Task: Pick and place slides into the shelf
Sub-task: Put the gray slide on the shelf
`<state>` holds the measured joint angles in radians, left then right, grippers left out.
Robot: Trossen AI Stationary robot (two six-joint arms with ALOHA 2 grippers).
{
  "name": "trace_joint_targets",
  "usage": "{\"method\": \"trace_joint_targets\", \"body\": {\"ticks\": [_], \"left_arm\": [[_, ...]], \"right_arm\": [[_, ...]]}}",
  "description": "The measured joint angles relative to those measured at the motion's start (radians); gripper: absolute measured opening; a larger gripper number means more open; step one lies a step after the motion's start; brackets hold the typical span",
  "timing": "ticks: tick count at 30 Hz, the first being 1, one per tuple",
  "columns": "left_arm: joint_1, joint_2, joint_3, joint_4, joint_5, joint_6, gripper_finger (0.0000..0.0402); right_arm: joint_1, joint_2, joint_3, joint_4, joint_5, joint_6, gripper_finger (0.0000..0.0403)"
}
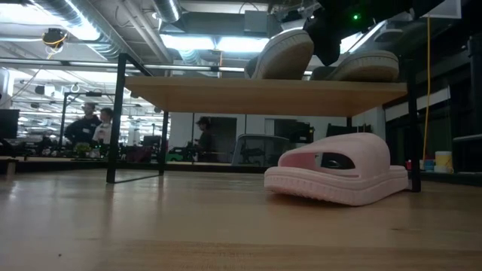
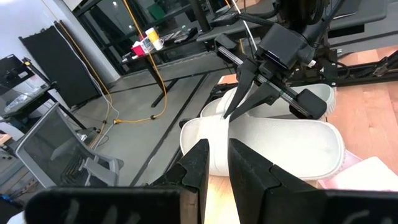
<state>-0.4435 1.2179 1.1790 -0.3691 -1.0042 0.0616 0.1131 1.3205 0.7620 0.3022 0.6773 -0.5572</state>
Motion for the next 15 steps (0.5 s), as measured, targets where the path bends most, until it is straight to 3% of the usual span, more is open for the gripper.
{"method": "trace_joint_targets", "body": {"ticks": [15], "left_arm": [[0.0,0.0,0.0,0.0,0.0,-0.003,0.0052]], "right_arm": [[0.0,-0.001,0.002,-0.051,0.001,0.024,0.0011]]}}
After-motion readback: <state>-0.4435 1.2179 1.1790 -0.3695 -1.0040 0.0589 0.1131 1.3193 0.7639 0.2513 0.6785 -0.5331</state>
